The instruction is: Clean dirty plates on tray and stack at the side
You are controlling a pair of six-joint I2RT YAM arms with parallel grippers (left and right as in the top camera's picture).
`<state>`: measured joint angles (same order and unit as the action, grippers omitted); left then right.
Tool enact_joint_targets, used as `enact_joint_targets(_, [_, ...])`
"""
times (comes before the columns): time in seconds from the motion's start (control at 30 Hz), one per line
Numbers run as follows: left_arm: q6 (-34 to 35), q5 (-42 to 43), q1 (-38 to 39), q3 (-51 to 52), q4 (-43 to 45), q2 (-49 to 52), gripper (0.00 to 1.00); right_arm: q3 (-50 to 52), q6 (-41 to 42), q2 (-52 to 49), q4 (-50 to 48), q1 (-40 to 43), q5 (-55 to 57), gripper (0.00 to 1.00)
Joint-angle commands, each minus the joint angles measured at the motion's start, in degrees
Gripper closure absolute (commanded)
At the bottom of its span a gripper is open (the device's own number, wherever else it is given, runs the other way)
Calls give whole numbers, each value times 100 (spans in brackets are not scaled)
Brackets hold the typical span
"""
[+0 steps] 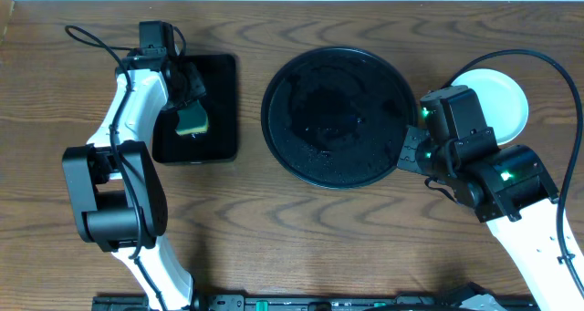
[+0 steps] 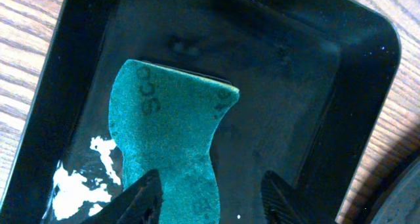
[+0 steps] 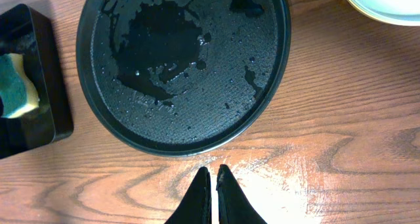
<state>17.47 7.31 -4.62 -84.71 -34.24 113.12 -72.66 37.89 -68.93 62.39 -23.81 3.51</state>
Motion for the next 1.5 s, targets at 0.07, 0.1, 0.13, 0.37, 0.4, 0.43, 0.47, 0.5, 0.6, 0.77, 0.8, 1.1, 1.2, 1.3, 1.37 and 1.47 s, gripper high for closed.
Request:
enact_joint_targets(0.07, [-181,0,-72,-66,-63,-540,47,-7,-87,59,48,-24,94,94])
enact_joint_targets(0.1, [-181,0,-72,-66,-90,-728,46,-7,-87,70,63,-24,94,93])
enact_joint_targets(0.13, [-179,2,-72,-66,-149,-964,45,-7,-87,107,87,-24,92,93])
enact_joint_targets(0.37, [-175,560,-68,-66,-905,-2317,40,-7,-90,651,439,-61,98,89])
enact_joint_targets(0.4, [-175,691,-68,-66,-1104,-2507,38,0,-87,804,586,-105,98,89])
enact_joint_targets(0.43, [-175,776,-68,-66,-1285,-2647,37,20,-87,946,721,-164,98,89])
enact_joint_targets(0.47, [-175,852,-66,-66,-1506,-2782,36,68,-87,1123,881,-251,103,88])
enact_joint_targets(0.5, [-170,894,-66,-66,-1665,-2863,34,138,-87,1298,997,-337,122,88])
enact_joint_targets(0.6, [-63,905,-68,-66,-2175,-3034,22,568,-61,1952,1158,-647,205,82])
enact_joint_targets(0.77, [-26,894,-68,-63,-2555,-3034,20,1397,-59,2892,1080,-831,223,1])
enact_joint_targets(0.8, [-26,894,-68,-63,-2551,-3034,20,1506,-55,3029,1056,-826,223,1])
enact_joint_targets(1.1, [-26,894,-68,-63,-2551,-3034,20,1578,1123,3228,1032,-826,203,1])
enact_joint_targets(1.2, [-28,894,-68,-63,-2551,-3034,20,1578,1117,3228,1062,-826,208,1])
enact_joint_targets(1.3, [-26,894,-68,-63,-2551,-3034,19,1578,1115,3228,1145,-826,205,1])
enact_joint_targets(1.37, [-26,894,-68,-63,-2551,-3034,19,1578,1117,3228,1248,-826,223,1])
enact_joint_targets(1.47, [-28,894,-68,-63,-2551,-3034,19,1578,1099,3228,1364,-826,334,1])
